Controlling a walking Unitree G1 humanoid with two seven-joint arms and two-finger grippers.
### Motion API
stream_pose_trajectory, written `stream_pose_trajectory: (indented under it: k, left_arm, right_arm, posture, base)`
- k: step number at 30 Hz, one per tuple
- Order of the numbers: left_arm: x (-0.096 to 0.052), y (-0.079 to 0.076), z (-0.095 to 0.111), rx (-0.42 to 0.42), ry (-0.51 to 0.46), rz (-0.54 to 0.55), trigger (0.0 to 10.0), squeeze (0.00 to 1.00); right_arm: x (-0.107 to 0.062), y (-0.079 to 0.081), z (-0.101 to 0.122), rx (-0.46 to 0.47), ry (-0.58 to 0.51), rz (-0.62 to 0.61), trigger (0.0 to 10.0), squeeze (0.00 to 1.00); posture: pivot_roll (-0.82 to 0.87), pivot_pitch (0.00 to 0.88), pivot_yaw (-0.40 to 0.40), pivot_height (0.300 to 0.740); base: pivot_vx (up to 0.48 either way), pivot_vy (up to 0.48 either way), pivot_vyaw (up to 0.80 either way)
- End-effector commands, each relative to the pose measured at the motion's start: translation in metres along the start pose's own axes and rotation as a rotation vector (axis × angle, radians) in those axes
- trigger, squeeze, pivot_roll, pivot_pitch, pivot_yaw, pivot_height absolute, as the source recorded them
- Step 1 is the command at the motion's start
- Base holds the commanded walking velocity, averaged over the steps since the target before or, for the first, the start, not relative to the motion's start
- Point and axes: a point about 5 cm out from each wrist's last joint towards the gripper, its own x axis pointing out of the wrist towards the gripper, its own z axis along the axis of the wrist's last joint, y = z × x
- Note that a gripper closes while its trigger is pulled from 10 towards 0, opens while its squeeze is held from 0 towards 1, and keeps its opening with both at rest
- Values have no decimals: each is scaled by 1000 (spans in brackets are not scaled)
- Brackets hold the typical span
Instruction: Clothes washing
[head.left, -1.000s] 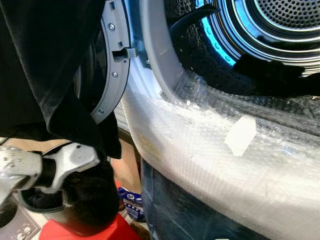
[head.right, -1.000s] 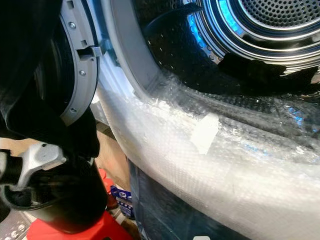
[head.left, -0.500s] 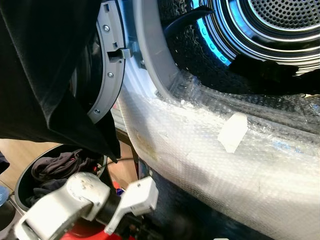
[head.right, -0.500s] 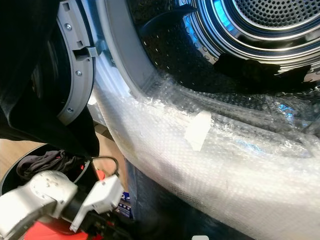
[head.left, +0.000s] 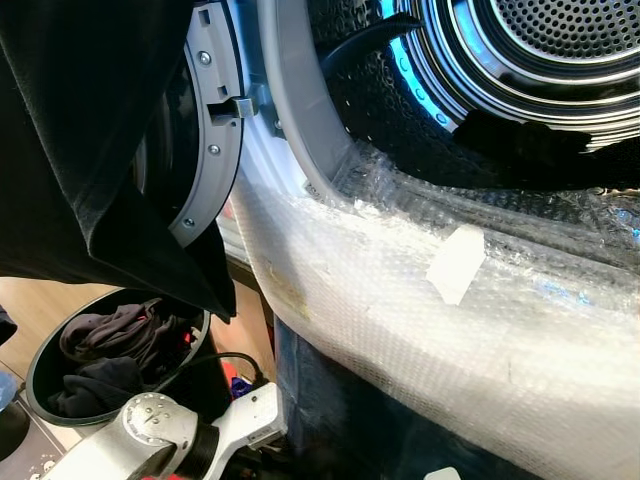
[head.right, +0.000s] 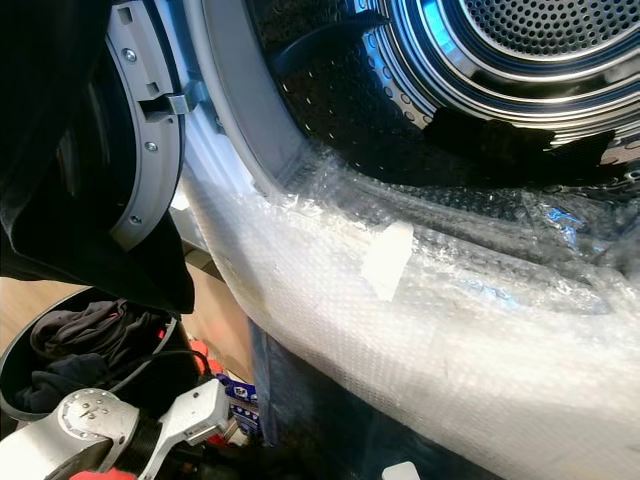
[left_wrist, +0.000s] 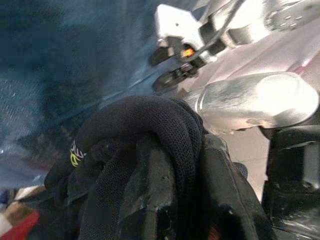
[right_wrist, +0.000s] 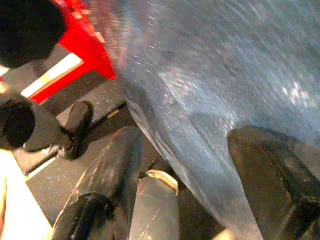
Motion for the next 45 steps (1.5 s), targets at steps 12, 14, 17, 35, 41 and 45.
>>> stream_pose_trajectory:
  k: [12,14,17,35,41,45]
  left_arm:
    - [2,2,-10,-18,5,56,0,0]
    - [4,2,-10,-18,0,54,0,0]
    - [6,3,-10,-19,-2,45,0,0]
    - [52,14,14,40,-105,14,0,0]
    - [64,26,25,32,-175,94,0,0]
    - [71,31,34,23,-227,129,0,0]
  right_arm:
    - [-24,-11,18,-226,-166,514,10000,1000]
    - [-32,-14,16,-250,-171,601,10000,1000]
    - [-42,-18,17,-277,-181,692,10000,1000]
    - [-64,24,72,-283,-430,888,10000,1000]
    - [-66,31,76,-287,-428,920,10000,1000]
    - [-67,34,80,-293,-429,909,10000,1000]
  posture:
    - [30,35,37,740]
    - [27,35,38,740]
    - [13,35,41,740]
    - [-23,25,36,740]
    - [-44,21,43,740]
    - [-50,8,38,740]
  base:
    - [0,0,0]
    - [0,0,0]
    - [0,0,0]
    - [0,0,0]
    - [0,0,0]
    - [0,0,0]
